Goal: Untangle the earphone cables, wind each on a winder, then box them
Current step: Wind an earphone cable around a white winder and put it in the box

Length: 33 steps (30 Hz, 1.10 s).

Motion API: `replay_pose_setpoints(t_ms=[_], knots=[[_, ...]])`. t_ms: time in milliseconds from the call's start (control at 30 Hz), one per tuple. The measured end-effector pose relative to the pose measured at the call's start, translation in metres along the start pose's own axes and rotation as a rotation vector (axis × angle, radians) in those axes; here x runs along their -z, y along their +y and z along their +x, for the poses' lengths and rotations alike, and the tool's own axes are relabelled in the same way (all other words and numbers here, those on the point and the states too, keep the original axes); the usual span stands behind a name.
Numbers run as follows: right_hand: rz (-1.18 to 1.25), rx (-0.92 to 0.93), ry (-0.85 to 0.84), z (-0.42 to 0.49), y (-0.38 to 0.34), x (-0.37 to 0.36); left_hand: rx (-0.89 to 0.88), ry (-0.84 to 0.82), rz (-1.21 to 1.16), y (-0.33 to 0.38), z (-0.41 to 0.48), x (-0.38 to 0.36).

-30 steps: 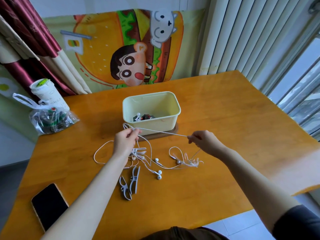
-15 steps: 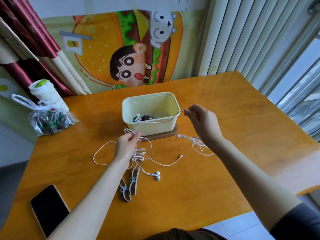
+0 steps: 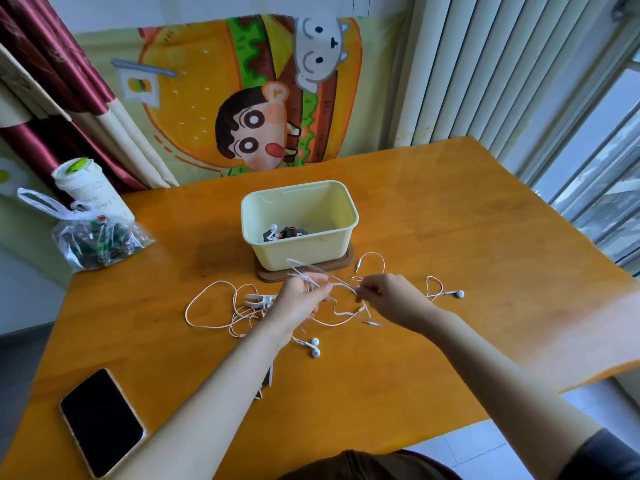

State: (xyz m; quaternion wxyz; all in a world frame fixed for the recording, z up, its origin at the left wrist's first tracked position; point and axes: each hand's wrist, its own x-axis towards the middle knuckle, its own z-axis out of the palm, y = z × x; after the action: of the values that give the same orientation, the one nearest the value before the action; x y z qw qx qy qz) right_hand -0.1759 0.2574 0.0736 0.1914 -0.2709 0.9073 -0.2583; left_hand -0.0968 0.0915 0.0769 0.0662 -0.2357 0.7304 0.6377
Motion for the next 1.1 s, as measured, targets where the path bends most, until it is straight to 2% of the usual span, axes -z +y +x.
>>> replay_pose_setpoints(t_ms=[133,200,267,367,467,533,600,700,800,867,967,1100], knots=[[-0.141,-0.381,0.122,-0.006,0.064,0.004,0.222,-0.216,0.516,-0.025,0.001,0.010],[-0.186,-0.523,0.107,-0.011,0.090,0.005,0.272,-0.258,0.641,-0.033,0.001,0.011],[-0.256,-0.573,0.047,-0.015,0.100,0.001,0.244,-0.214,0.670,-0.031,0.002,0.007],[-0.270,-0.415,0.061,-0.013,0.083,-0.009,0.148,-0.150,0.606,-0.023,0.004,-0.002],[0.042,-0.085,0.136,-0.014,0.032,-0.021,0.037,-0.202,0.585,-0.013,0.004,-0.010],[0.191,0.076,0.046,-0.015,-0.001,-0.028,-0.016,-0.228,0.562,-0.008,0.004,-0.012],[0.240,0.151,-0.046,-0.015,-0.020,-0.035,-0.055,-0.225,0.525,-0.004,0.004,-0.012],[0.354,0.082,-0.111,-0.010,-0.023,-0.035,-0.062,-0.195,0.462,-0.006,0.006,-0.005],[0.288,0.073,-0.146,-0.007,-0.013,-0.030,-0.033,-0.179,0.400,-0.012,0.007,0.006],[0.254,0.023,-0.027,-0.005,0.001,-0.023,-0.009,-0.148,0.370,-0.017,0.008,0.014],[0.186,-0.159,0.164,0.000,0.035,-0.009,-0.009,-0.120,0.309,-0.023,0.009,0.023],[0.074,-0.318,0.232,0.003,0.068,-0.002,-0.066,-0.204,0.453,-0.024,0.009,0.022]])
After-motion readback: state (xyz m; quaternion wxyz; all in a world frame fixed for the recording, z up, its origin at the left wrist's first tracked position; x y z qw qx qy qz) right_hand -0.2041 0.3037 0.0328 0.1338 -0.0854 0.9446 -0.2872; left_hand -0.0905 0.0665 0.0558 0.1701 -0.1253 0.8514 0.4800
